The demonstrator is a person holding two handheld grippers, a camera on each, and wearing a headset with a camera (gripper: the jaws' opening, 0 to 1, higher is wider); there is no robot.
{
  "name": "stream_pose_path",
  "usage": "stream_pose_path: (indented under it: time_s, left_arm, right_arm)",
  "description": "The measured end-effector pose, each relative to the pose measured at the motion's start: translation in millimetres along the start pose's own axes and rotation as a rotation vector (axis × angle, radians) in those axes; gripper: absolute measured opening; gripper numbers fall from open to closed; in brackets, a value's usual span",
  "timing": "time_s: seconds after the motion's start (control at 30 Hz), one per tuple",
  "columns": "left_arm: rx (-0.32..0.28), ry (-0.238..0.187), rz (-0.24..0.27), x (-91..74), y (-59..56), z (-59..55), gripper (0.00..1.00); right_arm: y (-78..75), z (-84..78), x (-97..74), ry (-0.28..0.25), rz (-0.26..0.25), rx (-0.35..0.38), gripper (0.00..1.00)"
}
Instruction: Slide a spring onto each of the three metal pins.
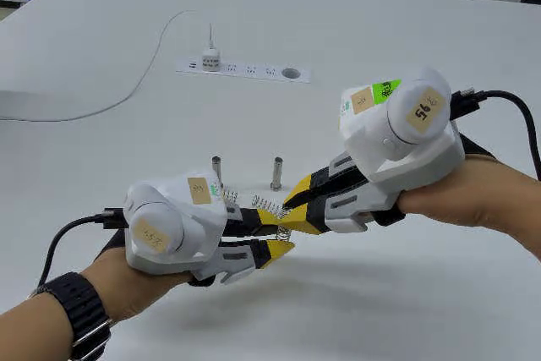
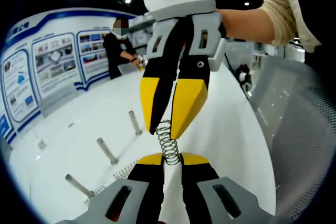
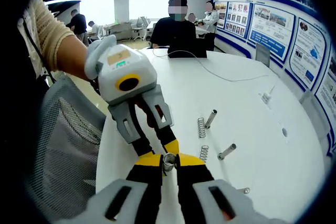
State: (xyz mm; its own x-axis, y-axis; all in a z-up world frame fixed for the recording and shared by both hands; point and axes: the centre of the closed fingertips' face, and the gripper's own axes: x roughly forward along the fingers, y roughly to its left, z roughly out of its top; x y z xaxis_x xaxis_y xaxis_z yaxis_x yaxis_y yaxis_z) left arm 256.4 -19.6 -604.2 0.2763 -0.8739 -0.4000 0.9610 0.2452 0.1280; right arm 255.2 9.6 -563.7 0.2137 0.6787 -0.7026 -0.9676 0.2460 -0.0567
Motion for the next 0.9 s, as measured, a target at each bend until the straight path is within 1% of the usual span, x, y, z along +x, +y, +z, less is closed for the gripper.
stream_pose_path:
  time_s: [0.4,0.63,0.77,0.9]
  left_arm:
    - [-0.012,-0.008,0.003,2.7,-0.2,1.8,0.12]
    - [-0.057,-0.021,0.012,0.7,3.0,1.6,0.21]
    - [-0.100,-0.038,0.034,-3.5,8.2,0.8,0.25]
    - [-0.125,-0.040,0.052,-7.8,11.7,-1.2,0.30]
  right_arm:
    - [-2.2,-1.7,-2.8,0.004,-0.014,-0.003,0.11]
    - [-7.5,-3.3,-6.0,0.007,-0.027,0.003,0.11]
    - [-11.5,-4.4,-9.2,0.008,-0.037,0.009,0.11]
    - [-16.1,-5.9,-13.4,0.007,-0.049,0.017,0.11]
